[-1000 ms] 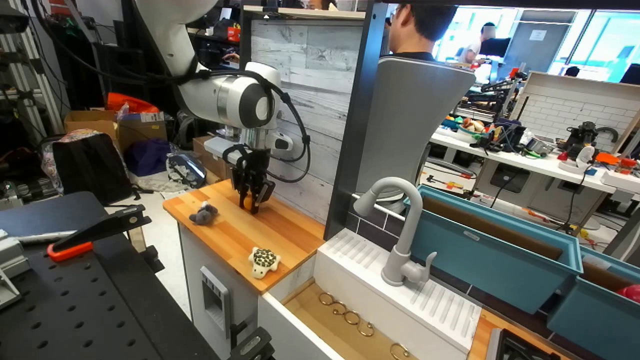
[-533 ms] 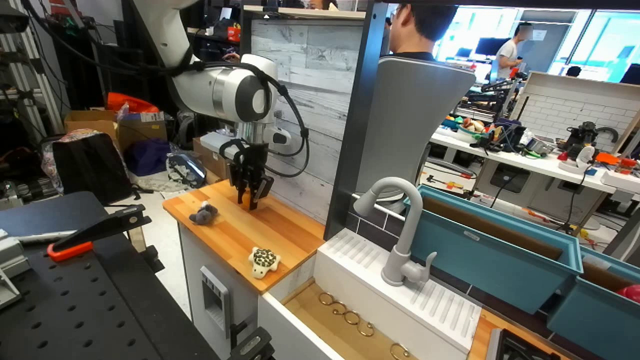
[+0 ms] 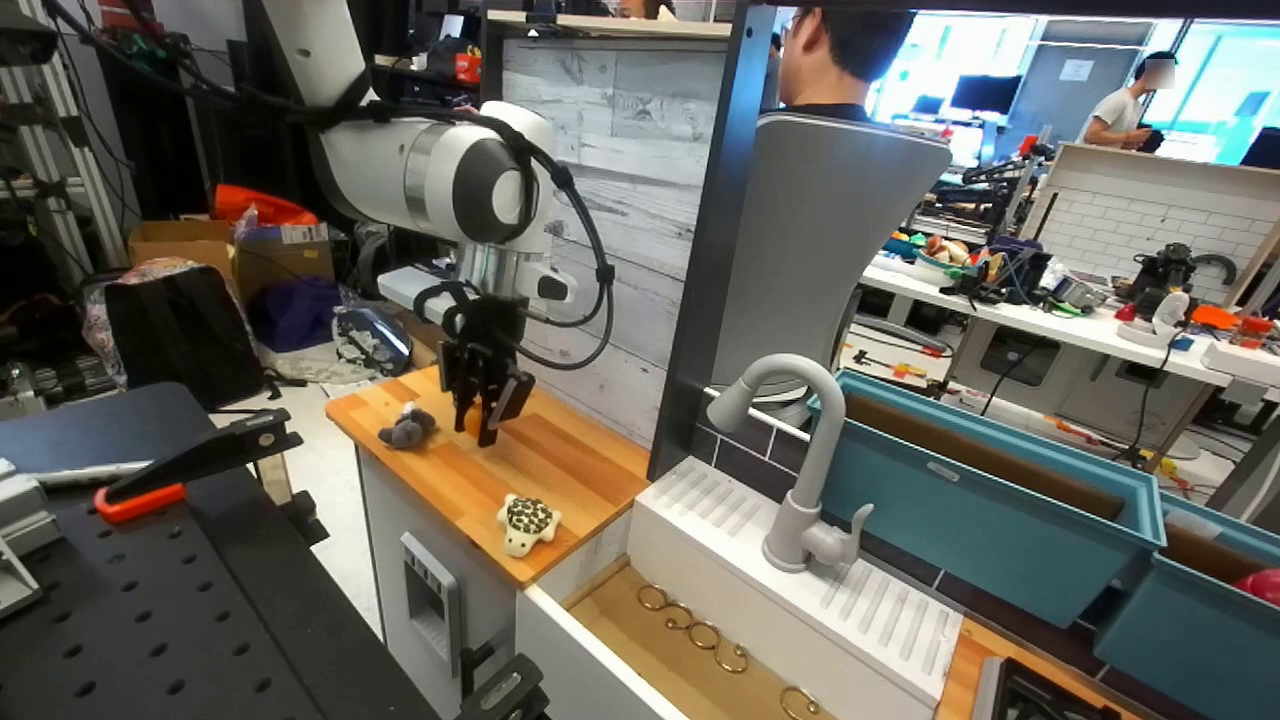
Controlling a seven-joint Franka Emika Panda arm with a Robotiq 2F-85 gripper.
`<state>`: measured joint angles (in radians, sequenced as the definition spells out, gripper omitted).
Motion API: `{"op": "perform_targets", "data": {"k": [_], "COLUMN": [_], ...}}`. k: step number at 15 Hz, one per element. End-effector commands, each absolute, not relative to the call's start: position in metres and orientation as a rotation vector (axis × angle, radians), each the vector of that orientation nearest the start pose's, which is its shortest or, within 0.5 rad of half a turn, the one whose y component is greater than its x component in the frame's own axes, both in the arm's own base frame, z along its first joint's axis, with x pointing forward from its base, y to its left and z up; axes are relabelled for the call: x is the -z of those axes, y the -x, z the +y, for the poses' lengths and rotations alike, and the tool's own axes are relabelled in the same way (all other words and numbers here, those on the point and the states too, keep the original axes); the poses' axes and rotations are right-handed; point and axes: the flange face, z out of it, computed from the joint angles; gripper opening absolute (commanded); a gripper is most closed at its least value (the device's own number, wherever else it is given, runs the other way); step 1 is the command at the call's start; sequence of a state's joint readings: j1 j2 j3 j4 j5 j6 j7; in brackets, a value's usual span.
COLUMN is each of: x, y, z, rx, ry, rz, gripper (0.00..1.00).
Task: Move the orange ball closer to you
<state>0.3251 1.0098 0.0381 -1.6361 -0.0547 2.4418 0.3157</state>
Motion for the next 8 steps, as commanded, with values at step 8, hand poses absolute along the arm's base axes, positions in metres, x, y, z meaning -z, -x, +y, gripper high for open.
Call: {"op": "perform_targets", "data": {"k": [8], "x": [0.015], "y": [-0.563], "z": [0.179], "rx": [-0.375], "ry": [3.191], "rz": [0.015], "gripper": [0.18]}}
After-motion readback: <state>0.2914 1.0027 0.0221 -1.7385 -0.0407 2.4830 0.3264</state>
